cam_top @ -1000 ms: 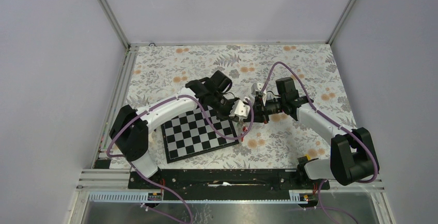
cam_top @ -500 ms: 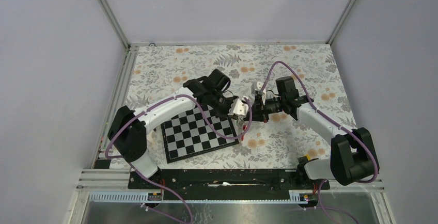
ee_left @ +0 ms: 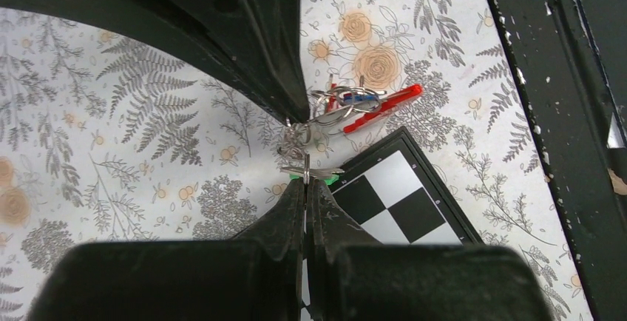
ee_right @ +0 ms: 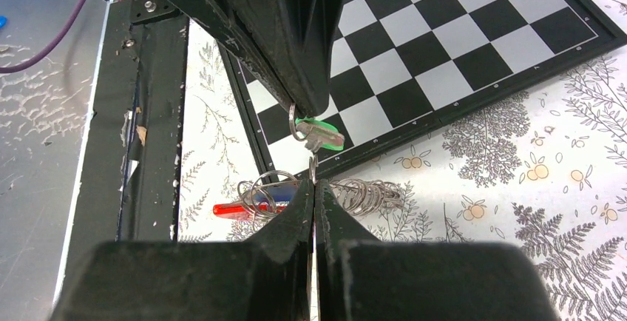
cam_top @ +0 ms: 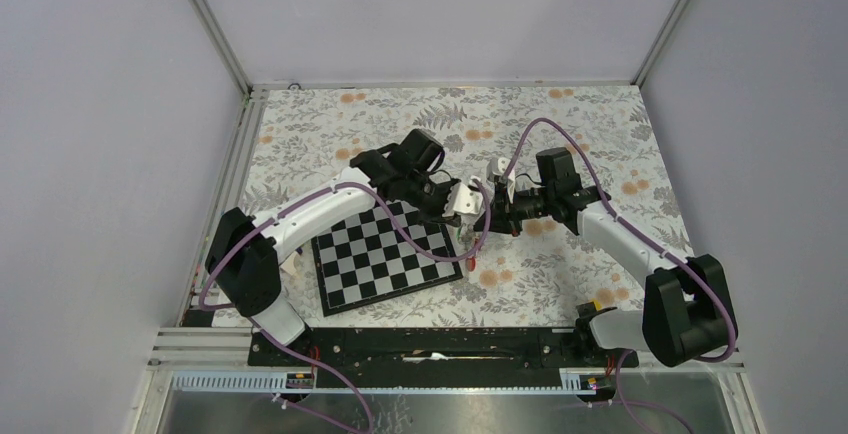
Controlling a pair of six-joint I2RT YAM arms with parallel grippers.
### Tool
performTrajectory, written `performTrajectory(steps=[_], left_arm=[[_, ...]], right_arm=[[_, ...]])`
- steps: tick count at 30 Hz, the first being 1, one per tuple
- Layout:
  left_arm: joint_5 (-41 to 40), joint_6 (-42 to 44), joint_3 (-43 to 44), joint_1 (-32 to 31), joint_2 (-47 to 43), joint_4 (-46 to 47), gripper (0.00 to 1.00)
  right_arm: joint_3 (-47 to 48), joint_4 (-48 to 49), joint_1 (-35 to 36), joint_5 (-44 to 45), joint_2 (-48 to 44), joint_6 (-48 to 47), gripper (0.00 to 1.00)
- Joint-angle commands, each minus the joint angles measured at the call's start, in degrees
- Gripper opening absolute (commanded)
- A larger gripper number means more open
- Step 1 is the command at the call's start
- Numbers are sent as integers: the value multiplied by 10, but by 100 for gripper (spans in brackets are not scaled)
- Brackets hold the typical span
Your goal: Put the keys on the keyring
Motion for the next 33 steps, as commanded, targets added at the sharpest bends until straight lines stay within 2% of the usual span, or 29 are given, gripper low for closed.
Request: performTrajectory(steps=[1,7,15,24,33], left_arm=[[-16,-22,41,3,-18,13,0],[-49,-13,53,3,-18,11,0],[-46,26,60,3,-5,3,0],[14,65,52,2,-1,4,0],[34,72,27,-6,-7,23,0]], right_arm=[[-4,-12,4,25,-19,-12,0],[-5,-30,4,24,-24,-36,0],[-9,-32,4,13,-24,-44,0],[-21,-12,4,-13,-26,-32,0],[-25,8,4,-28,-22,-6,0]])
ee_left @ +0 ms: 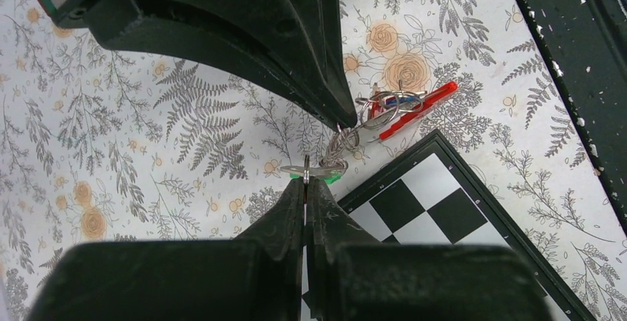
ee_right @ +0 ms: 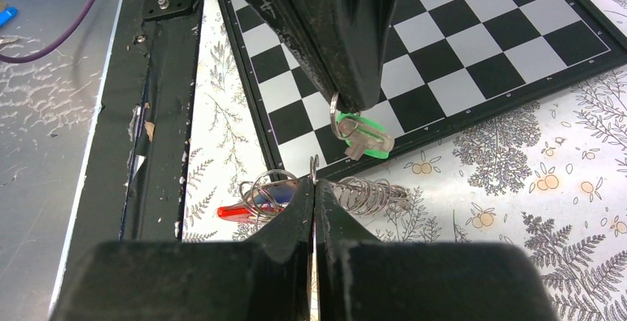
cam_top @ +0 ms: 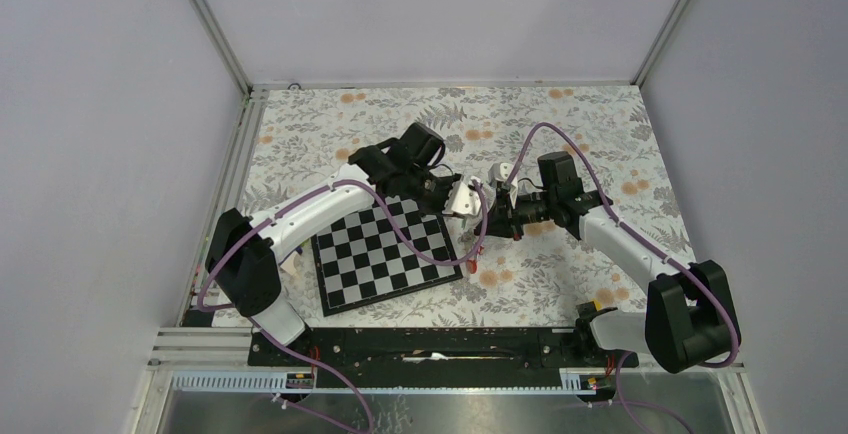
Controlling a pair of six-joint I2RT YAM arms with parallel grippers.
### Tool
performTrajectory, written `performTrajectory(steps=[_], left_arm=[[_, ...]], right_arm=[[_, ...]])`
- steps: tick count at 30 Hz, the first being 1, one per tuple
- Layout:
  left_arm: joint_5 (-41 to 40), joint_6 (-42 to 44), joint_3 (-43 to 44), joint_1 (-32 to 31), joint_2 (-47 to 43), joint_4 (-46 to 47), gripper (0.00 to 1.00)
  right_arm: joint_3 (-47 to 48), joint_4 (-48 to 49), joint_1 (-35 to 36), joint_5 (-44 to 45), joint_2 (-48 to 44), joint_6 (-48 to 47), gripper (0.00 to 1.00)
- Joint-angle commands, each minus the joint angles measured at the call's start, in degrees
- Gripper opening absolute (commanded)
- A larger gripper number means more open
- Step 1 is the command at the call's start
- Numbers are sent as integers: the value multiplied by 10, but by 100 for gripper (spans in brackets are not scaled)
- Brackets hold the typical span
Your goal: Put the keys on the keyring
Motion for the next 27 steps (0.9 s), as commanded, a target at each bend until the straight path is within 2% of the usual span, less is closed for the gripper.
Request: performTrajectory(steps=[1,27], left_arm=[[35,17,-4,-6,-6,21,0],[19,46,-29,-25,7,21,0]], right_arm=[[-6,7,4,-12,-3,12,0],[-4,6,2,-17,0,11,0]])
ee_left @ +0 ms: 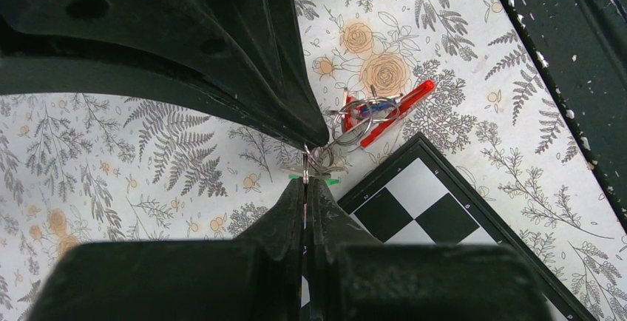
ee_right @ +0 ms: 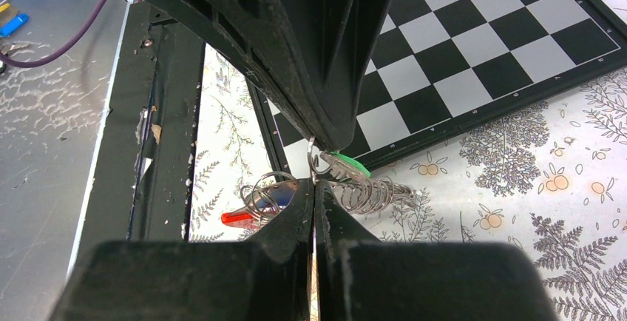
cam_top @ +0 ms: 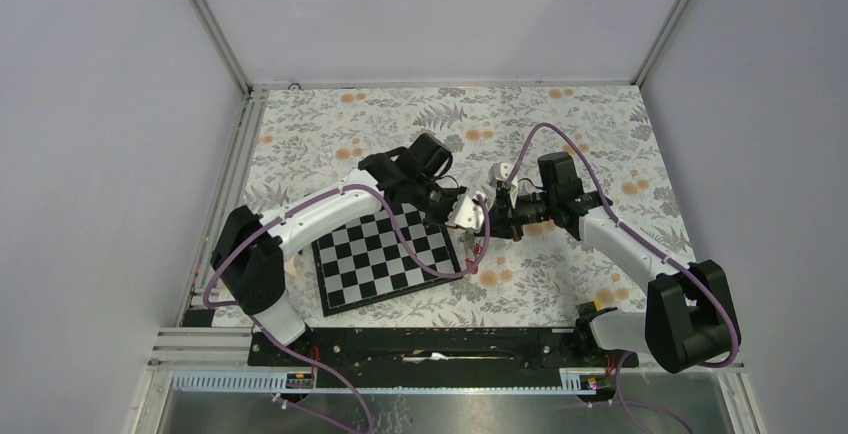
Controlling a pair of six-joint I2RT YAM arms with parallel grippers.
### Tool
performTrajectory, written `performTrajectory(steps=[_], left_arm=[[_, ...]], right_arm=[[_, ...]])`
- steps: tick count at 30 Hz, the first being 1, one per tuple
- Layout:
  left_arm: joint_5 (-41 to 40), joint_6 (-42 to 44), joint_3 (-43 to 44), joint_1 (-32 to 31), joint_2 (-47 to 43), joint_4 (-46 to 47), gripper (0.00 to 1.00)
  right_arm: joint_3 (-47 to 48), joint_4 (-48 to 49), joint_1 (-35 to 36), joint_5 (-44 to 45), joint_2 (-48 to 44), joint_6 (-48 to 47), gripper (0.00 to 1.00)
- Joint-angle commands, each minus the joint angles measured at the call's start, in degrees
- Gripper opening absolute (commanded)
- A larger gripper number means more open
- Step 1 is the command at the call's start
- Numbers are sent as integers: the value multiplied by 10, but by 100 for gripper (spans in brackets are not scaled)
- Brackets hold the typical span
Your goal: Put the keys on the keyring
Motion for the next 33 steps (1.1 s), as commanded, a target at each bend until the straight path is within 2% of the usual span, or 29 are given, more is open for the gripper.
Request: performTrajectory(steps=[1,33], left_arm=[[14,21,-17,-3,-9,17,0],[-8,8,-22,-3,-37,17,0]], right_arm=[[0,-2,2,-11,-1,-4,0],[0,0,-1,-7,-1,-1,0]])
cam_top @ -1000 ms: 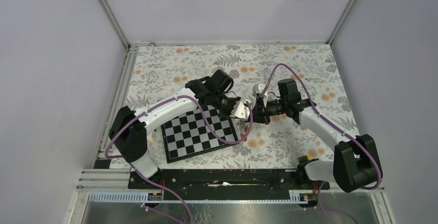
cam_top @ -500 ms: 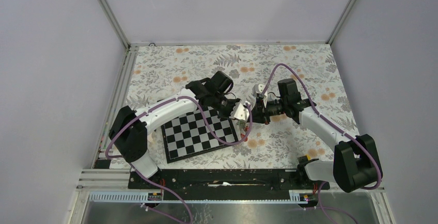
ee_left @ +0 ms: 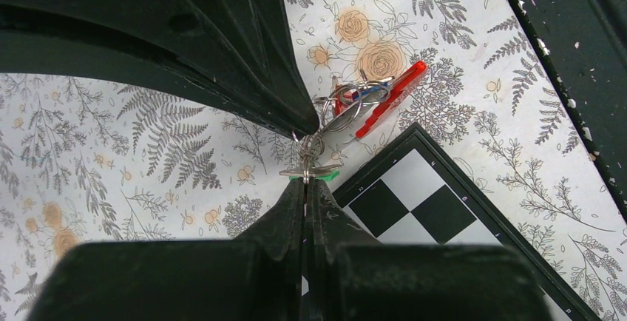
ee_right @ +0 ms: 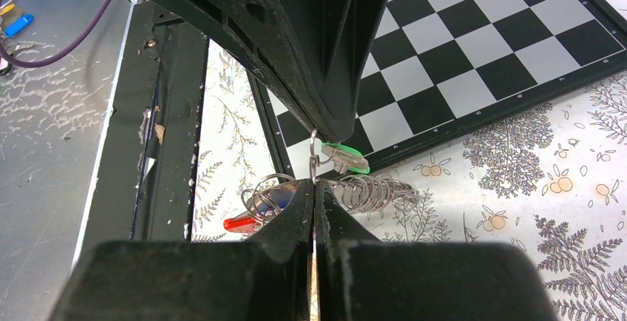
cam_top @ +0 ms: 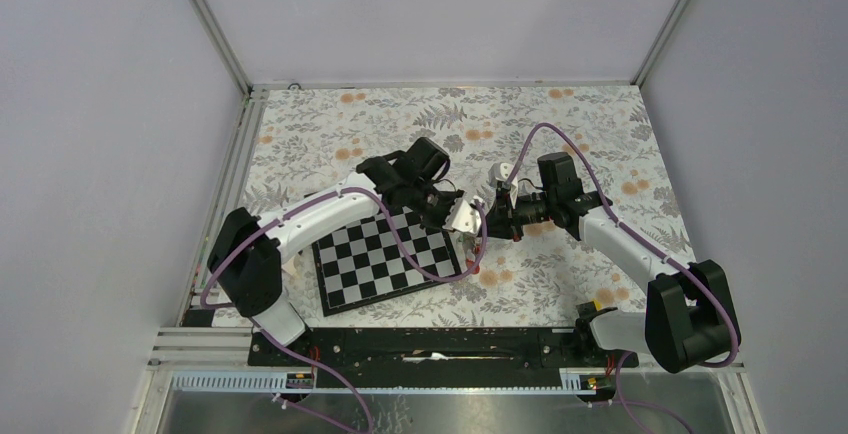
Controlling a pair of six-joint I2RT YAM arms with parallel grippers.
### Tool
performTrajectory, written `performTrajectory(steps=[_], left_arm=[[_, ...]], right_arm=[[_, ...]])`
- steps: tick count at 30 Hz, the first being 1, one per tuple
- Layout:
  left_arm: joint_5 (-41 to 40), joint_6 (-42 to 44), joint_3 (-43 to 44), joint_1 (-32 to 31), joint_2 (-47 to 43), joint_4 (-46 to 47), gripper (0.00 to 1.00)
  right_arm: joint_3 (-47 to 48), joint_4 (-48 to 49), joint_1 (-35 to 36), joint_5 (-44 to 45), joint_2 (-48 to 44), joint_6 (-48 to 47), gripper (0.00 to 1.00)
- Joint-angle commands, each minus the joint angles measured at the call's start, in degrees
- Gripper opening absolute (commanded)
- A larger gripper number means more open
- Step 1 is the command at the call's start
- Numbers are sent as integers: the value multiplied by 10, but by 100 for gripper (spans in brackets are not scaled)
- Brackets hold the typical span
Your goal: Put the keys on the keyring
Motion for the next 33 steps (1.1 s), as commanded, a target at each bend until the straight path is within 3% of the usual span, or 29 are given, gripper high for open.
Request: performTrajectory(steps=[1,33], left_arm=[[4,-1,5,-3,-26,9,0],[-24,36,-43,-6,-45,9,0]], right_arm=[[0,2,-2,-3,-2,0,0],[-11,76,-36,-6,-22,87,0]])
